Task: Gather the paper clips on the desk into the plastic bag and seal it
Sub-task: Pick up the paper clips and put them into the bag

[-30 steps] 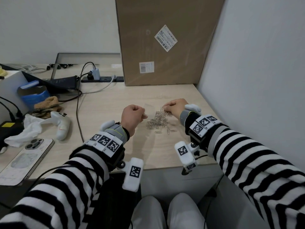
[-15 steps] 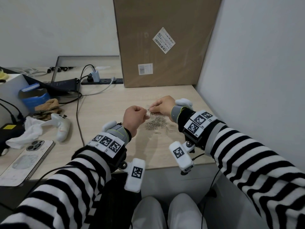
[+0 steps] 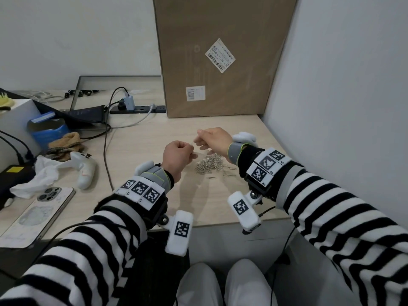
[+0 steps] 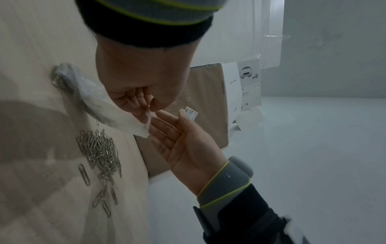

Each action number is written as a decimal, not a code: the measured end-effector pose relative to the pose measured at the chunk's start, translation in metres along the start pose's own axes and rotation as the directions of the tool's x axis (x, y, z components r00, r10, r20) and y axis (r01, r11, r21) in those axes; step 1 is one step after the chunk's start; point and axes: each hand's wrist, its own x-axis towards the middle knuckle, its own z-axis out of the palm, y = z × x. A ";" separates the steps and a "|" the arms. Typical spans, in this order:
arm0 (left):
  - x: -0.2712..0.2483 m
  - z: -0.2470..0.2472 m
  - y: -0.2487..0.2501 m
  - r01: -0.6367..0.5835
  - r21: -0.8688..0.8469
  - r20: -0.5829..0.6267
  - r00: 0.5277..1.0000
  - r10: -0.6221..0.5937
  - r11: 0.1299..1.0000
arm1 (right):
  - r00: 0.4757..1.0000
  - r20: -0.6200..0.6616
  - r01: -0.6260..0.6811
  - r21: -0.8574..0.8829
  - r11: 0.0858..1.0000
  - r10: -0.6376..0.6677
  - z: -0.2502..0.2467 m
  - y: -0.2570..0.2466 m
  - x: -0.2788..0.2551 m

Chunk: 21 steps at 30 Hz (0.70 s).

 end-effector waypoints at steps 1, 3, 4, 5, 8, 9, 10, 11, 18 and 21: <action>0.000 0.000 0.000 -0.002 -0.002 -0.002 1.000 0.002 1.000 | 1.000 -0.027 0.013 -0.006 1.000 -0.013 -0.001 0.002 0.001; 0.001 -0.001 0.001 -0.006 -0.001 -0.016 1.000 0.006 1.000 | 0.990 -0.136 0.018 -0.109 0.994 -0.033 -0.004 0.006 0.003; 0.001 -0.003 0.001 -0.010 0.001 -0.026 1.000 0.010 1.000 | 0.982 -0.187 -0.002 -0.182 0.983 -0.033 -0.007 0.008 0.004; 0.001 -0.004 0.002 -0.014 0.006 -0.034 0.999 0.014 1.000 | 0.979 -0.205 -0.041 -0.247 0.968 -0.011 -0.009 0.008 0.004; 0.000 -0.007 0.010 -0.025 0.036 -0.034 0.999 0.026 0.999 | 0.990 -0.087 -0.134 -0.369 0.920 0.109 -0.011 0.004 0.005; 0.000 -0.008 0.014 -0.032 0.047 -0.026 0.999 0.034 0.998 | 0.991 -0.045 -0.130 -0.363 0.923 0.122 -0.011 0.000 0.005; 0.001 -0.009 0.020 -0.045 0.058 -0.028 0.999 0.047 0.997 | 0.994 -0.028 -0.110 -0.343 0.933 0.107 -0.011 -0.004 0.007; 0.003 -0.011 0.026 -0.064 0.070 -0.046 0.997 0.067 0.995 | 0.996 -0.040 -0.083 -0.319 0.944 0.074 -0.011 -0.009 0.008; 0.018 -0.026 0.052 -0.072 0.167 -0.173 0.980 0.101 0.983 | 0.990 -0.089 0.099 -0.121 0.988 -0.110 -0.007 -0.032 0.005; 0.019 -0.033 0.050 -0.091 0.146 -0.242 0.962 0.125 0.985 | 0.990 -0.098 0.095 -0.079 0.992 -0.103 -0.009 -0.024 0.002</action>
